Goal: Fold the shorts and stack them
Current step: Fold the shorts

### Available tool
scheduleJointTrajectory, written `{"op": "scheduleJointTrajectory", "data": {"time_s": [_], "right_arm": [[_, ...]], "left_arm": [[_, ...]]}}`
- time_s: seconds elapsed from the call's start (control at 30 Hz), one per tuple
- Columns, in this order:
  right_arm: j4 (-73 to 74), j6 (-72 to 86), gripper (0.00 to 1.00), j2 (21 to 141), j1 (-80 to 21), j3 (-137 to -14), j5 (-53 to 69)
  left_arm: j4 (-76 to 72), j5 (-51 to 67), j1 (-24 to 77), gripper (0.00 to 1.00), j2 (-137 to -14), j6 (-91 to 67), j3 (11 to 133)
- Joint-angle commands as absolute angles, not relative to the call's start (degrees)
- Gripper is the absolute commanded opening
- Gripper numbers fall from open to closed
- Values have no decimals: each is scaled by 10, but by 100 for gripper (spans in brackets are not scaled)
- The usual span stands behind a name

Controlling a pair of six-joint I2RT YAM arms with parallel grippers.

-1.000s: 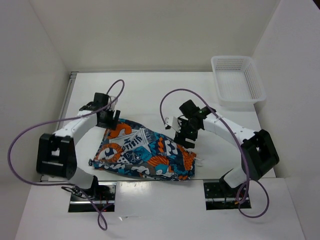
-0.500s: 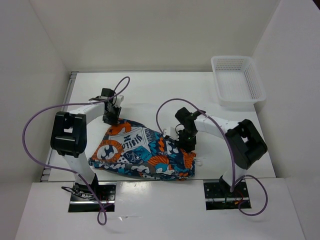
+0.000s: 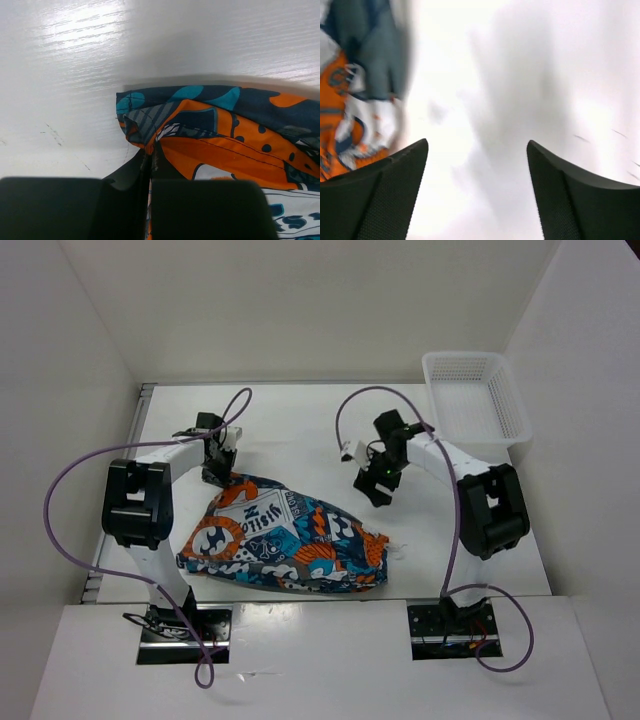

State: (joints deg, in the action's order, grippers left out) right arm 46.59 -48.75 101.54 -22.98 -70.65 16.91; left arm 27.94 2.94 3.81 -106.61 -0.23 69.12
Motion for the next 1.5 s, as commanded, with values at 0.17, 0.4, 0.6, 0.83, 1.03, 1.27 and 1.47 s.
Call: {"op": "scheduleJointTrajectory", "data": {"time_s": [0.17, 0.4, 0.6, 0.83, 1.03, 1.27, 1.47], "right_arm": [[562, -521, 86, 966, -284, -698, 214], [560, -530, 87, 961, -333, -629, 190], [468, -476, 87, 954, -367, -564, 137], [360, -425, 40, 988, -356, -570, 59], [312, -407, 6, 1037, -265, -675, 17], [279, -381, 55, 1124, -226, -843, -36], [241, -322, 60, 1078, -226, -887, -43]], "left_arm": [[272, 12, 34, 0, -1063, 0, 690], [277, 7, 34, 0, -1057, 0, 689], [277, 7, 34, 0, -1057, 0, 676], [277, 2, 34, 0, -1063, 0, 689], [256, -53, 23, 0, -1077, 0, 715], [263, -54, 23, 4, -1151, 0, 844], [250, -75, 29, 11, -1168, 0, 883]]}}
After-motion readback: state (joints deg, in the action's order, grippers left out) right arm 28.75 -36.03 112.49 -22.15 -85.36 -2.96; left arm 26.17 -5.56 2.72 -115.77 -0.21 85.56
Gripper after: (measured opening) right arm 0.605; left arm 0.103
